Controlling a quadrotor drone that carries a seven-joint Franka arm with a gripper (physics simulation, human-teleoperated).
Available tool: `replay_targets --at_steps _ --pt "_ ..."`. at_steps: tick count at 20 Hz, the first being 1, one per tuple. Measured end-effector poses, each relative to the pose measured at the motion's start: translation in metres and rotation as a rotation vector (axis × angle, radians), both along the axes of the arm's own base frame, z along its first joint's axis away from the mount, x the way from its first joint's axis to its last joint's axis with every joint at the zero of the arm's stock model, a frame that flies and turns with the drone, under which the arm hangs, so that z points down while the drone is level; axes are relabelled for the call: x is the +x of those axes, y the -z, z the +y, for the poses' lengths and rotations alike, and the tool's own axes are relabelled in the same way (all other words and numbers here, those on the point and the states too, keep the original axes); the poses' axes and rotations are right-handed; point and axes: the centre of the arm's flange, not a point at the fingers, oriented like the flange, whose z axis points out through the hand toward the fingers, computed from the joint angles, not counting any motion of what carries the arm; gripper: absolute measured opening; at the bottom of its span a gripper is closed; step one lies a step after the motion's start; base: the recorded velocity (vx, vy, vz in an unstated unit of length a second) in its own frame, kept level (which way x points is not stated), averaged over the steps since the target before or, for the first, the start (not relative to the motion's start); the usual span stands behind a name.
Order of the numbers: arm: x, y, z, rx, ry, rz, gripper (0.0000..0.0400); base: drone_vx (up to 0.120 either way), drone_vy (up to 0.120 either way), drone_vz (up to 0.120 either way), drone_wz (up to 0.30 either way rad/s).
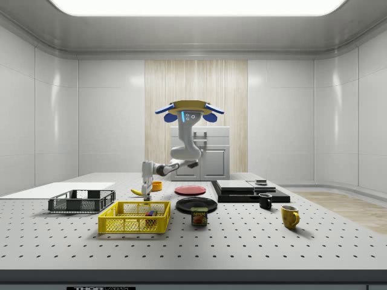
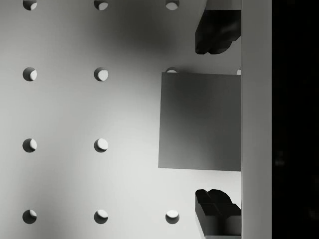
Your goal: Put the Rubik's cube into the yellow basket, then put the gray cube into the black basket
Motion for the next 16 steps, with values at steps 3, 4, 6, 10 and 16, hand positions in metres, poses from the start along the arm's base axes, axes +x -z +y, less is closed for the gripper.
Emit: replay_targets --at_steps 3,4,6,10,16 --pt "0.0 -0.004 0.0 0.0 0.0 0.0 0.04 0.0 0.0 0.0 0.0" --pt "0.0 -0.005 0.0 0.0 0.0 0.0 0.04 0.0 0.0 0.0 0.0" --pt "0.0 -0.008 0.0 0.0 0.0 0.0 0.04 0.0 0.0 0.0 0.0" --pt "0.0 -0.013 0.0 0.0 0.0 0.0 0.04 0.0 0.0 0.0 0.0" --pt "0.0 -0.016 0.0 0.0 0.0 0.0 0.0293 0.0 0.0 0.0 0.0"
